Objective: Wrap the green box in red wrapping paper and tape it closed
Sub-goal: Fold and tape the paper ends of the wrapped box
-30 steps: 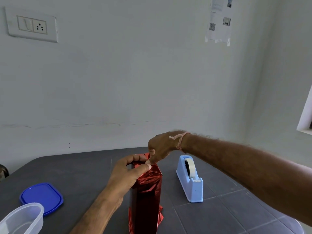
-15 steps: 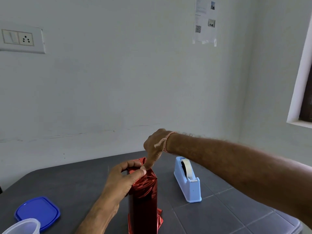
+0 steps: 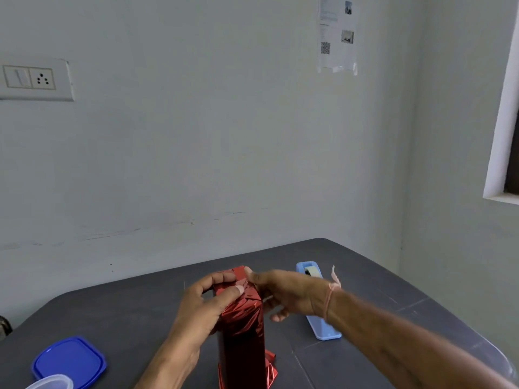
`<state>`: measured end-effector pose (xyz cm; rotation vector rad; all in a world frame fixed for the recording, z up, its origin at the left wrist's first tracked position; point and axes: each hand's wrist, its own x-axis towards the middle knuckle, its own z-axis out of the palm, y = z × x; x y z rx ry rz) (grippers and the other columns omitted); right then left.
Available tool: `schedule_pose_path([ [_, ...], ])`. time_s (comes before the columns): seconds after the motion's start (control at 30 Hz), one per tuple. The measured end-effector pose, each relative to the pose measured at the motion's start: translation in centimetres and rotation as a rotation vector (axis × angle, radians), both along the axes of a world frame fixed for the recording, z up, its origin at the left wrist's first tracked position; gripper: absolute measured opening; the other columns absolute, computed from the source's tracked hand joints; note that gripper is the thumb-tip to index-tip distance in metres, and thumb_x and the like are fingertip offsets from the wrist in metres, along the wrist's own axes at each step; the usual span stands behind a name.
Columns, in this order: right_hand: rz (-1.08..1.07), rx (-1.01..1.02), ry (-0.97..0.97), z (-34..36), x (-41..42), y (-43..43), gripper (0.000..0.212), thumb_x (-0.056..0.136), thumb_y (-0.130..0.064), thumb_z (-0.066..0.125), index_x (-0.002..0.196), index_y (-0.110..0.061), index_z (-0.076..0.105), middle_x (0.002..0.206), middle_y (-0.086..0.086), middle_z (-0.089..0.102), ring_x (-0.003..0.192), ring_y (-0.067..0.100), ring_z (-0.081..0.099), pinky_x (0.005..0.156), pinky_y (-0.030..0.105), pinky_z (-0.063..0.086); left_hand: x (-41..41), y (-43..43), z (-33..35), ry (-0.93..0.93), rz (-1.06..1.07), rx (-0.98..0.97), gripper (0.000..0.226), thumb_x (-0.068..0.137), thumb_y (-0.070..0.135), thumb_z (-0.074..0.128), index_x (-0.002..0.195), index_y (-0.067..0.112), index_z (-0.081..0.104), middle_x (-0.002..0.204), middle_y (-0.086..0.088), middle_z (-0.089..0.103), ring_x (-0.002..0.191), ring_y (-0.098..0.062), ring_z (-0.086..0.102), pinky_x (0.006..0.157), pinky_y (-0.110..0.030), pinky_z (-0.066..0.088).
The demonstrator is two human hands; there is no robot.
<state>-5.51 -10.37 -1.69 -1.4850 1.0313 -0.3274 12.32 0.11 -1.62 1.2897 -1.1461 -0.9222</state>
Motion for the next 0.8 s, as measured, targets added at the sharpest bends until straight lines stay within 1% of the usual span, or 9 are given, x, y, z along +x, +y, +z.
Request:
schedule_pose_path([
  [0.07,-0.039,0.056,-0.124,-1.3,0.5,0.4,0.069,0.077,-0.081,0.060,0.103,-0.017,0.060,0.093,-0.002,0.065,0.088,0.015,0.060,0.074,0.030,0.045,-0.1,0.1,0.1,0.005,-0.004,-0.004,0.024,0.082,0.018,0.084,0.104,0.023,0.077,0.106,0.003,0.075,0.075,-0.003,0.075,0.049,-0.006,0.048],
  [0.13,-0.069,0.090,-0.203,-2.5,0.7,0.4,0.066,0.077,-0.079,0.063,0.103,-0.019,0.061,0.091,-0.004,0.065,0.089,0.015,0.059,0.072,0.029,0.046,-0.2,0.2,0.0,0.014,0.000,-0.005,0.024,0.082,0.016,0.083,0.104,0.021,0.077,0.110,0.001,0.074,0.080,-0.008,0.075,0.048,-0.006,0.047],
  [0.23,-0.073,0.062,-0.237,-4.2,0.2,0.2,0.039,0.086,-0.053,0.074,0.104,-0.020,0.062,0.095,-0.002,0.065,0.089,0.015,0.060,0.069,0.028,0.048,0.0,0.1,-0.1,0.026,0.005,-0.003,0.024,0.081,0.016,0.083,0.104,0.022,0.077,0.117,-0.001,0.073,0.091,-0.016,0.073,0.048,-0.008,0.048],
  [0.3,-0.099,0.036,-0.279,-4.7,-0.4,0.0,0.036,0.084,-0.044,0.079,0.103,-0.020,0.061,0.100,0.001,0.065,0.091,0.016,0.061,0.069,0.028,0.049,-0.2,0.0,-0.1,0.036,-0.006,0.003,0.024,0.082,0.015,0.082,0.106,0.020,0.076,0.119,-0.001,0.070,0.086,-0.014,0.072,0.047,-0.006,0.046],
  [0.43,-0.122,0.015,-0.308,-4.1,0.0,-0.3,0.067,0.076,-0.079,0.067,0.105,-0.019,0.062,0.102,0.002,0.064,0.090,0.017,0.063,0.070,0.028,0.050,-0.4,-0.1,0.1,0.061,-0.018,0.012,0.024,0.083,0.014,0.082,0.106,0.018,0.076,0.117,-0.002,0.072,0.080,-0.010,0.073,0.046,-0.005,0.045],
  [0.53,-0.131,-0.066,-0.284,-4.1,0.2,-0.5,0.070,0.071,-0.079,0.072,0.106,-0.019,0.067,0.104,0.004,0.064,0.091,0.018,0.064,0.071,0.029,0.051,-0.3,-0.1,0.2,0.109,-0.012,0.025,0.024,0.082,0.015,0.082,0.105,0.018,0.076,0.118,-0.002,0.072,0.081,-0.009,0.073,0.048,-0.004,0.045],
  [0.63,-0.186,-0.022,-0.329,-4.1,0.4,-0.7,0.069,0.070,-0.083,0.068,0.097,-0.020,0.064,0.100,0.002,0.066,0.087,0.017,0.065,0.070,0.030,0.052,-0.4,0.2,0.2,0.135,-0.032,0.029,0.024,0.083,0.013,0.082,0.105,0.017,0.076,0.116,0.000,0.072,0.077,0.002,0.073,0.049,-0.003,0.045],
  [0.73,-0.198,-0.004,-0.346,-3.8,0.8,-0.6,0.070,0.071,-0.087,0.060,0.095,-0.022,0.061,0.096,0.001,0.067,0.089,0.017,0.065,0.080,0.033,0.052,-0.4,0.0,0.1,0.154,-0.046,0.032,0.023,0.083,0.013,0.082,0.105,0.018,0.077,0.117,-0.001,0.073,0.088,-0.010,0.074,0.052,-0.004,0.047],
  [0.8,-0.202,0.008,-0.434,-3.7,0.8,-0.3,0.064,0.076,-0.083,0.058,0.096,-0.022,0.060,0.095,0.000,0.066,0.088,0.017,0.063,0.079,0.033,0.050,-0.4,-0.1,0.1,0.184,-0.045,0.041,0.023,0.083,0.014,0.082,0.105,0.019,0.077,0.117,-0.002,0.072,0.092,-0.011,0.072,0.051,-0.004,0.047],
])
